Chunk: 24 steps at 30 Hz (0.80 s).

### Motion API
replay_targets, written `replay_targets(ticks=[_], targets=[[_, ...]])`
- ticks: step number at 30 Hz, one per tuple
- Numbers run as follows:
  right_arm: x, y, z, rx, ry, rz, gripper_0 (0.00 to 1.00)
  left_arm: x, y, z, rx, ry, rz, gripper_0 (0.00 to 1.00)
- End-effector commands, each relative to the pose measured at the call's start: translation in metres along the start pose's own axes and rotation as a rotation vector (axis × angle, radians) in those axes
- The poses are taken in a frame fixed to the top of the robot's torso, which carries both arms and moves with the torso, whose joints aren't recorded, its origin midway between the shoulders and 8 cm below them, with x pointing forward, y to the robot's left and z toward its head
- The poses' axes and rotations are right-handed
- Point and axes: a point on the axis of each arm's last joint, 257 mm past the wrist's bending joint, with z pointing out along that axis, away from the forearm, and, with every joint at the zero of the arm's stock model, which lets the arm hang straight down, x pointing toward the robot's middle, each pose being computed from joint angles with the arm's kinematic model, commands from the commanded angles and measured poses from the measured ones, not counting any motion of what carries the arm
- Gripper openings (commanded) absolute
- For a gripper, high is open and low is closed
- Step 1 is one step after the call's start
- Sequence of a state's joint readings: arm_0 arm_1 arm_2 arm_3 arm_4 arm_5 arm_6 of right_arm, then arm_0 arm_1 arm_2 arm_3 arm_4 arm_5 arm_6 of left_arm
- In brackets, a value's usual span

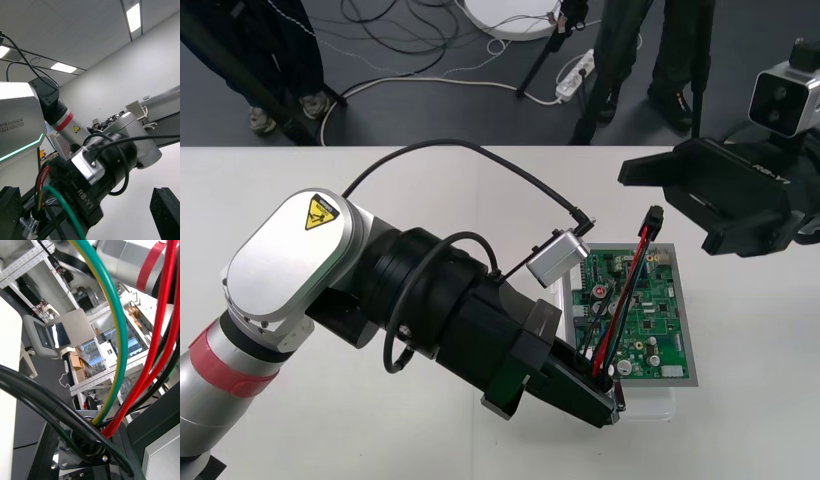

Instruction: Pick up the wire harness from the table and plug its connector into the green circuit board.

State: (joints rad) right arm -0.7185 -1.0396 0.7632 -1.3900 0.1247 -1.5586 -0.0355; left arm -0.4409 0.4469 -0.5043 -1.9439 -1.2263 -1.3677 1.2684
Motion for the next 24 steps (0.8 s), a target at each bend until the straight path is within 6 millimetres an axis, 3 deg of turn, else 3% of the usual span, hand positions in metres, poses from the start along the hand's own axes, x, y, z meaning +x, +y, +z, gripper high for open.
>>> replay_targets(ticks=[1,16,24], targets=[[-0.036,-0.003,0.007,-0.031,-0.009,-0.03,1.0,-0.003,-0.009,0.009,0.025,0.001,0.042,0.0],[-0.016,0.035,0.028,-0.135,-0.03,0.036,1.0,-0.003,-0.014,0.006,0.047,-0.009,0.028,0.0],[-0.015,0.053,0.035,-0.178,-0.038,0.044,1.0,-0.006,-0.014,0.005,0.046,-0.019,0.03,0.0]])
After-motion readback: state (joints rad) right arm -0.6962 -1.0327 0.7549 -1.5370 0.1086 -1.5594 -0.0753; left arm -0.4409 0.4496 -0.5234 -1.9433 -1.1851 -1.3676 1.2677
